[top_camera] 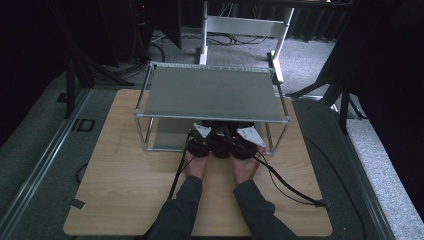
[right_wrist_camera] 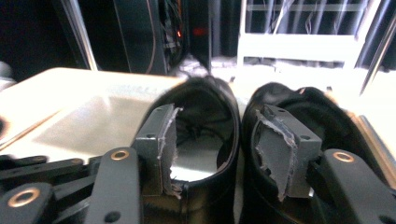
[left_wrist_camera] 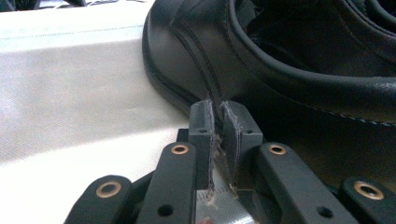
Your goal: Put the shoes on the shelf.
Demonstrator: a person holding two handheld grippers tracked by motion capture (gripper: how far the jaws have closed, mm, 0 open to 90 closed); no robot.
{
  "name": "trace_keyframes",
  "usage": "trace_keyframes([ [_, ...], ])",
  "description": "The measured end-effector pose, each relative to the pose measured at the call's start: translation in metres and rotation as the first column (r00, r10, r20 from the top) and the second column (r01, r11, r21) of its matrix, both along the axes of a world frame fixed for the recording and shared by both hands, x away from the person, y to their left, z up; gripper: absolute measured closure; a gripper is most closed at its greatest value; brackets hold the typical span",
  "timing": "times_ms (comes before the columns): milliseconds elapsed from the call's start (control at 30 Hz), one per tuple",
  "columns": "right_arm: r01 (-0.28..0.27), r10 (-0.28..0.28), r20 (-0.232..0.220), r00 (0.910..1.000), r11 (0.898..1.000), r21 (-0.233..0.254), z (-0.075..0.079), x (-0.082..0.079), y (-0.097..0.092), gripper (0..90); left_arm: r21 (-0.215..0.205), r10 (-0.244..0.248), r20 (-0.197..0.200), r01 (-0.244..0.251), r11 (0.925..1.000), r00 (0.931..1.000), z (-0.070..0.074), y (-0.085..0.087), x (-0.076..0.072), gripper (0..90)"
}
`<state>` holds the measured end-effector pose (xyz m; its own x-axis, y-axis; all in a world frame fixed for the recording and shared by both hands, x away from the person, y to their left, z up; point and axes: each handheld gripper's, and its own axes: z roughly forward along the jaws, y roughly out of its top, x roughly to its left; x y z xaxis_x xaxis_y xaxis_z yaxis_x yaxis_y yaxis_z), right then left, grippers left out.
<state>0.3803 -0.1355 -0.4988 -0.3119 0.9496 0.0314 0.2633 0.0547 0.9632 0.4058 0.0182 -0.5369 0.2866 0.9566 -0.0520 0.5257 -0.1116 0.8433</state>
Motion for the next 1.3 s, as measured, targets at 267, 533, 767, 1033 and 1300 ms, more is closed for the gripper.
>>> trace_keyframes([
  [267, -0.003, 0.004, 0.031, 0.9995, 1.0, -0.029, 0.005, -0.027, -0.044, 42.0, 0.003, -0.014, -0.029, 0.014, 0.9999, 0.9995, -0.003, 0.003, 0.002, 79.8],
  [533, -0.039, 0.031, -0.165, 0.9858, 0.998, -0.045, -0.023, -0.019, -0.068, 46.7, 0.003, 0.001, -0.04, -0.001, 1.0, 0.9992, -0.003, -0.001, 0.007, 89.1],
  [767, -0.039, 0.032, -0.189, 0.9814, 0.999, -0.03, -0.026, -0.017, -0.064, 46.9, 0.02, 0.007, -0.056, -0.006, 0.9998, 0.9984, -0.001, -0.002, 0.014, 89.7],
  [1033, -0.085, 0.074, -0.222, 0.9723, 0.996, -0.04, -0.021, -0.018, -0.073, 44.6, -0.022, -0.013, -0.092, 0.011, 0.9997, 0.9957, 0.0, 0.011, 0.008, 74.7],
  [1300, -0.122, 0.093, -0.301, 0.9492, 0.989, -0.08, -0.017, -0.032, -0.109, 40.5, -0.047, -0.099, -0.076, 0.095, 0.9944, 0.9922, 0.008, 0.021, -0.03, 68.8],
])
